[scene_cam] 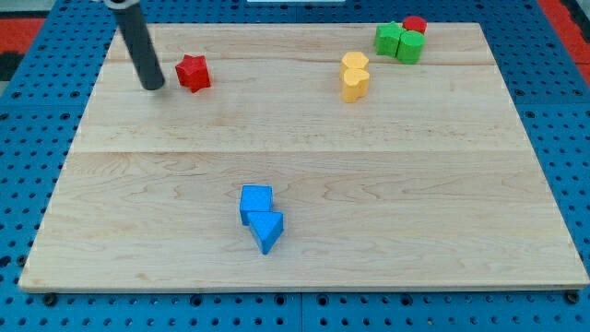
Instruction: Place the red star above the yellow hexagon
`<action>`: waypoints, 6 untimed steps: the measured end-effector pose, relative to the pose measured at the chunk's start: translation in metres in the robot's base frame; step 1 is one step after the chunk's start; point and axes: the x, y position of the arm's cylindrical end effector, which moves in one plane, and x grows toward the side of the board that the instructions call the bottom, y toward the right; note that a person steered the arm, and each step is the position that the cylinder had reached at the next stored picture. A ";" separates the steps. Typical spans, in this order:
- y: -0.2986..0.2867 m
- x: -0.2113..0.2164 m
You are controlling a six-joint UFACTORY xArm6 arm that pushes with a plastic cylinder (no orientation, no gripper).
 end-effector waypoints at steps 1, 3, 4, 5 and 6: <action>0.055 -0.033; 0.008 -0.090; 0.060 -0.102; 0.154 -0.098; 0.213 -0.098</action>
